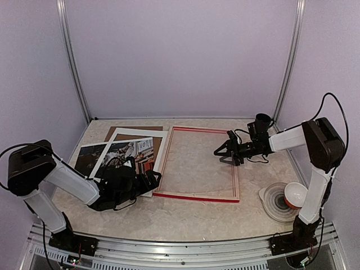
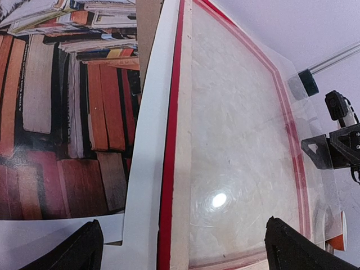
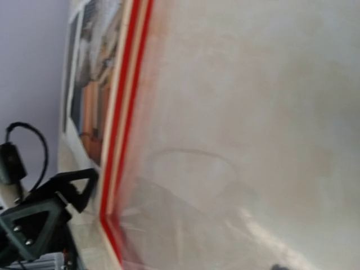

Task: Put the photo into the frame
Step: Place the glass panel at the frame body.

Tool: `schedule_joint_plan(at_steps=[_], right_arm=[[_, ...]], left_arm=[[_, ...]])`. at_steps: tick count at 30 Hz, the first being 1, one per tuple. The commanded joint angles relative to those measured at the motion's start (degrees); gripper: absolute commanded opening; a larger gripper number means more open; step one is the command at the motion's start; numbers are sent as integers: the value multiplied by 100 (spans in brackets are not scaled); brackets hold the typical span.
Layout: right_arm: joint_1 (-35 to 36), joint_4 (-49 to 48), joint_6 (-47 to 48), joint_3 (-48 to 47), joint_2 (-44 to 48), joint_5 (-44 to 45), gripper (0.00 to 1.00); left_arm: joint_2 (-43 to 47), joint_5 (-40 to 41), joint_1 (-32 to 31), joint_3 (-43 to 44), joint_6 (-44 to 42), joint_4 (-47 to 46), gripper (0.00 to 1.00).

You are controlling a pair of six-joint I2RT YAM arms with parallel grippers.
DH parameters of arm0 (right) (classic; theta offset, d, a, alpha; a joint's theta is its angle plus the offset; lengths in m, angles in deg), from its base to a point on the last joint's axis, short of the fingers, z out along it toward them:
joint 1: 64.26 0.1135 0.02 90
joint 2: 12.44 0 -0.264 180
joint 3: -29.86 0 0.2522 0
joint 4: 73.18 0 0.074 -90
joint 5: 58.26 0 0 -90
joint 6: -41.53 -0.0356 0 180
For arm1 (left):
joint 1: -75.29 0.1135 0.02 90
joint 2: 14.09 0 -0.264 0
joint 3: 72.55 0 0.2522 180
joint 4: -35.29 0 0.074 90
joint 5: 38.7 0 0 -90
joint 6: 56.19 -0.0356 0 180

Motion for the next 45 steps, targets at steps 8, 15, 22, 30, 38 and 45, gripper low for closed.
schedule_joint_plan(at_steps=[8,15,22,30,38,45], right_arm=[[74,-1755,-760,442,-24,-934,60],[-4,-2163,-994,542,-68,-1105,49],[-69,-2846,-1437,727,-182,-1330,41],[-95,-3961,-2063,969,-422,-1613,19],[-97,-4219,-2046,926,-569,-1707,22],[-97,-3819,-1683,795,-667,-1673,22]], left_arm=[[-127,-28,-40,-1,-17,-186,98],[-145,31,112,70,-119,-133,98],[-191,-7,254,184,-243,-134,97],[-274,-73,301,314,-289,-116,95],[-318,-94,336,354,-306,-86,95],[-486,-218,381,531,-421,-84,95]])
